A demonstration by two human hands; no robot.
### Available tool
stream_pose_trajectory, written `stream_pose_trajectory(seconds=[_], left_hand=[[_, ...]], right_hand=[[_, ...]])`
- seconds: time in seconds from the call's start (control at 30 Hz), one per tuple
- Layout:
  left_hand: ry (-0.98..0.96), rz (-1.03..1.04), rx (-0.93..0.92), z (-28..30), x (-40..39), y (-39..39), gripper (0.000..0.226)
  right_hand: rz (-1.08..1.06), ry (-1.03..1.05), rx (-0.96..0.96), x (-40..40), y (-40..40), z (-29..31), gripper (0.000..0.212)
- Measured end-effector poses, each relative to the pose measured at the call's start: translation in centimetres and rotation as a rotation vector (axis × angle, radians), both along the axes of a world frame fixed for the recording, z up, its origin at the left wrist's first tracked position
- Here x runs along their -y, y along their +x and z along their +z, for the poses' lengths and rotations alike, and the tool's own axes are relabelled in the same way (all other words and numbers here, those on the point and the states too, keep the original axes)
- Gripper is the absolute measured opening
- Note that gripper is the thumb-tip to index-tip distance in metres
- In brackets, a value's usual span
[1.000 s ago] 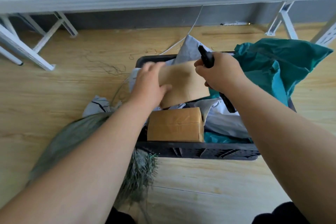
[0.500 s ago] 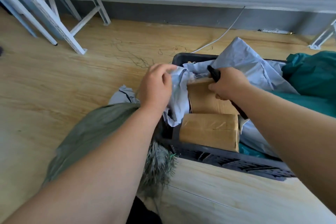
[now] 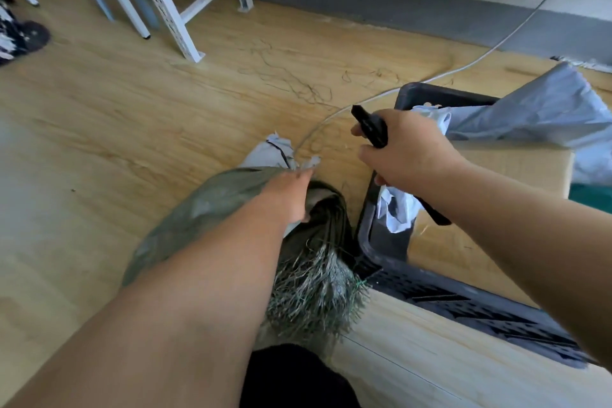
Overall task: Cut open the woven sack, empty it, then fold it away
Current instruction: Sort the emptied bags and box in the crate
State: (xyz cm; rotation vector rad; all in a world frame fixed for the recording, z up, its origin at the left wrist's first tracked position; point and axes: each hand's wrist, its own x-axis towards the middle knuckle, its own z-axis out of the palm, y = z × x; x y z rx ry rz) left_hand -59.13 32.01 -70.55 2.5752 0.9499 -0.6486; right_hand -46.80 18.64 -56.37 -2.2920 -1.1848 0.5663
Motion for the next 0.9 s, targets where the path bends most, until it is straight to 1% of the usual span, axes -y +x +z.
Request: stream_pose_trajectory(seconds=[0.03,0.07,0.1,0.13,0.17,0.2,0.23,0.27,0.3,0.33,0.37,0.4,0.43,0.47,0.5,0.57,0.67,0.7,0.73,0.8,0.9], left_hand=[[0.013,-0.012,-0.021,-0.3,-0.2,-0.4,0.091],[0.021,-0.010,-0.055,-0.7,-0.5,-0.7,0.080],[0.021,-0.036,-0.133,-0.8,-0.8,-1.1,0.066],[-0.002,-0.083,-0.254,-0.9,-1.0,-1.3,0.054],[-0.054,-0.138,-0.400,-0.7,-0.8,-1.3,0.048],[-0.112,-0.194,-0.558,-0.4,-0.8,-1.4,0.049],[-0.187,-0.200,-0.685,0.1,-1.0,-1.6,0.052],[-0.298,-0.122,-0.751,0.0,-1.4,-1.6,0.050],[-0.397,-0.013,-0.733,-0.6,-2.1,-1.3,0.040],[-0.413,0.065,-0.651,-1.1,-2.8,-1.0,0.029],[-0.326,0.069,-0.538,-1.3,-3.5,-0.5,0.021],[-0.158,0.091,-0.414,-1.7,-4.4,0.0,0.021],[0.017,0.095,-0.290,-2.5,-5.5,0.4,0.026],[0.105,0.102,-0.180,-3.1,-6.0,0.3,0.032],[0.124,0.128,-0.087,-3.4,-6.0,0.1,0.036],[0.100,0.204,-0.060,-4.3,-6.2,-0.7,0.047],[0.054,0.299,-0.144,-6.1,-6.6,-1.5,0.057],[0.012,0.344,-0.148,-6.3,-6.7,-1.5,0.061],[-0.015,0.351,-0.161,-6.6,-6.8,-1.5,0.065],[-0.002,0.306,-0.186,-7.0,-6.8,-1.5,0.070],[0.079,0.254,-0.161,-7.1,-6.8,-1.4,0.063]], right_hand=[[0.012,-0.020,0.001,-0.3,-0.3,-0.3,0.028],[0.025,-0.038,0.001,-0.5,-0.5,-0.6,0.028],[0.035,-0.054,-0.003,-0.8,-0.8,-0.8,0.028],[0.045,-0.067,-0.009,-1.0,-1.1,-1.0,0.027],[0.058,-0.080,-0.015,-1.3,-1.3,-1.2,0.027],[0.074,-0.095,-0.018,-1.5,-1.6,-1.5,0.025],[0.088,-0.110,-0.019,-1.8,-1.9,-1.7,0.024],[0.101,-0.127,-0.019,-2.1,-2.1,-1.9,0.023],[0.109,-0.141,-0.022,-2.4,-2.3,-2.1,0.022],[0.116,-0.152,-0.026,-2.6,-2.5,-2.3,0.022],[0.120,-0.159,-0.030,-2.8,-2.7,-2.5,0.020],[0.125,-0.163,-0.031,-3.0,-2.8,-2.6,0.020],[0.131,-0.165,-0.028,-3.2,-2.9,-2.7,0.019],[0.135,-0.167,-0.023,-3.5,-3.0,-2.8,0.018],[0.138,-0.173,-0.018,-3.7,-3.1,-2.9,0.018],[0.139,-0.190,-0.008,-4.0,-3.2,-3.1,0.017],[0.136,-0.224,0.001,-4.3,-3.3,-3.5,0.018],[0.137,-0.236,0.000,-4.3,-3.4,-3.7,0.017],[0.138,-0.244,0.002,-4.4,-3.4,-3.9,0.017],[0.140,-0.249,0.010,-4.5,-3.5,-4.1,0.019],[0.134,-0.244,0.011,-4.6,-3.6,-4.2,0.021]])
